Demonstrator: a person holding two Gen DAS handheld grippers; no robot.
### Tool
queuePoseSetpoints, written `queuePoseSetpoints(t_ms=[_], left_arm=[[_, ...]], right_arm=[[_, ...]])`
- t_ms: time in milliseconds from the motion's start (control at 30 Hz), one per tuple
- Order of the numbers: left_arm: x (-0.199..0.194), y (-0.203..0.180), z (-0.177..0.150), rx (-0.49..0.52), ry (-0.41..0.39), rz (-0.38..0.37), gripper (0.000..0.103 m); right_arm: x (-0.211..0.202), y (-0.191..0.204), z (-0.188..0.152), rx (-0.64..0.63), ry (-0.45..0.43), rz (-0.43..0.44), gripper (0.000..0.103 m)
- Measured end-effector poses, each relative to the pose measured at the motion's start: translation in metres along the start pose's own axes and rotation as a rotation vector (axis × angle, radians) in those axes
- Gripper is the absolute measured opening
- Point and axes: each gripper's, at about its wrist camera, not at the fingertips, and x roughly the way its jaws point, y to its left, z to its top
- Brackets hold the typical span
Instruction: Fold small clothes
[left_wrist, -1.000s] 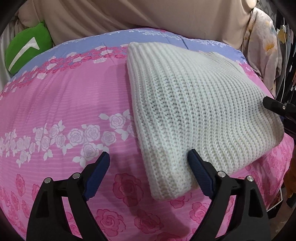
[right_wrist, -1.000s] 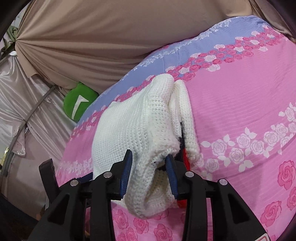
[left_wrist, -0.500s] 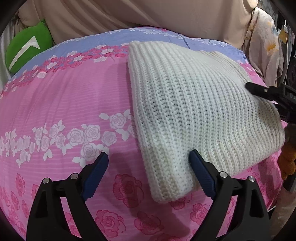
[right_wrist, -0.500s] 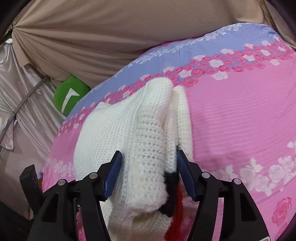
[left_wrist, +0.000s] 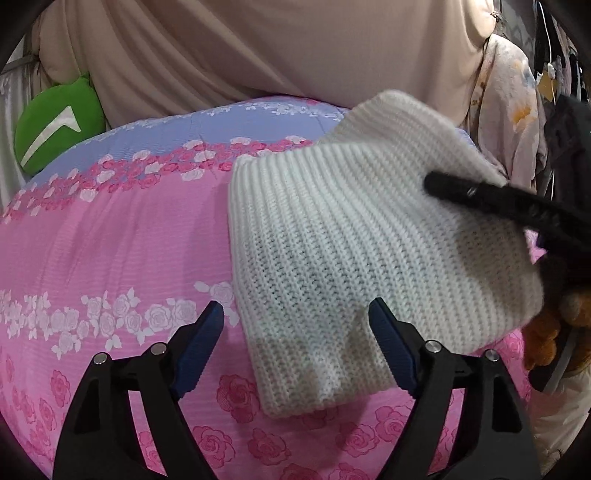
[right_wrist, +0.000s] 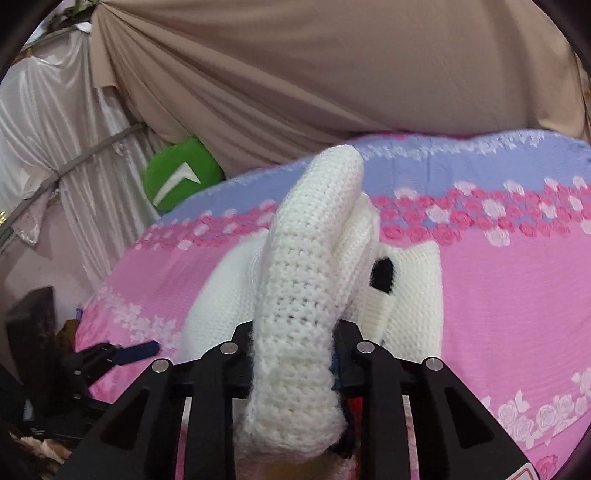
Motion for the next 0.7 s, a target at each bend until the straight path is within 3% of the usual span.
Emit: queuePoseSetpoints(t_ms=[67, 133, 367, 433, 467, 533, 633, 700], left_arm=[[0.008, 0.0, -0.001, -0.007, 0.024, 0.007, 0.078], [0.017, 0.002, -0.003, -0.017, 0.054, 0.011, 0.078], [0.032, 0.007, -0.005, -0.046, 0.091, 0.018, 0.079], [0.025, 0.005, 0.001, -0.054, 0.062, 0.015, 0.079], [0.021, 0.004, 0.005, -0.054, 0.045, 0.014, 0.079], [0.01, 0.001, 0.016, -0.053, 0.001, 0.006, 0.079], [0.002, -0.007, 0.03, -0.044, -0.046, 0.007, 0.079], [0.008, -0.014, 0.036, -0.029, -0.052, 0.017, 0.08]], right_arm=[[0.017, -0.023, -0.014, 0.07, 0.055, -0.042, 0.032], [0.014, -0.04, -0.026, 0.146, 0.052, 0.0, 0.041], [-0.01, -0.044, -0.031, 0.196, 0.016, 0.033, 0.043], [-0.007, -0.034, -0.024, 0.151, 0.016, 0.014, 0.036], [-0.004, -0.026, -0.018, 0.105, 0.021, 0.0, 0.023], [-0.011, -0.009, -0.005, 0.041, -0.021, 0.002, 0.021], [-0.045, 0.009, 0.015, 0.007, -0.142, 0.128, 0.019], [-0.046, -0.003, 0.017, 0.04, -0.149, 0.154, 0.019]])
